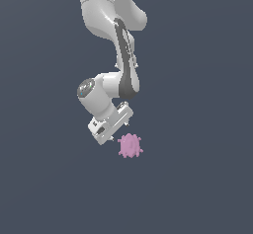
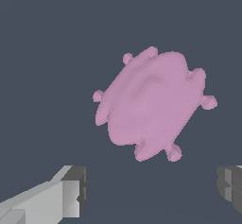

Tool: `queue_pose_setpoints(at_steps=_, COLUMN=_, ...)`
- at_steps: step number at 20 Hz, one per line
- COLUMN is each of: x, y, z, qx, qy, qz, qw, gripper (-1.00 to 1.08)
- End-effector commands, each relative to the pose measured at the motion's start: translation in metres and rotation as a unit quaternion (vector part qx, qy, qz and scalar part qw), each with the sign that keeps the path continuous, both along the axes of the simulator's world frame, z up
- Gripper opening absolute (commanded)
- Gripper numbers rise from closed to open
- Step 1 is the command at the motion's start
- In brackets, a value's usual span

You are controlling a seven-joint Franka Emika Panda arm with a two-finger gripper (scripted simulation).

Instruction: Pick up the object and move it to a goal position.

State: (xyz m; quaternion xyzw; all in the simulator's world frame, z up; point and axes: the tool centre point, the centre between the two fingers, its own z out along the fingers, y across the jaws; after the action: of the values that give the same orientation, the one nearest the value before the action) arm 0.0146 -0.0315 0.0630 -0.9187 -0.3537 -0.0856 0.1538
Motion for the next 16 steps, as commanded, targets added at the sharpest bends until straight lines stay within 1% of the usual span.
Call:
queue_pose_setpoints(at_steps=1, x=0.001, y=-0.001, z=-0.005, qx=0.011, qy=-0.012, qz=0.018, qw=0.9997, gripper=1.08)
queue_pose_setpoints(at_steps=9, x=0.004, y=-0.003, z=-0.017, qx=0.043, qy=-0.054, qz=0.071, qw=0.9951, gripper=1.08)
queue_pose_setpoints(at_steps=16, x=0.007, y=-0.005, z=-0.023, qx=0.062, qy=-0.086, qz=0.102, qw=0.9891, gripper=1.08)
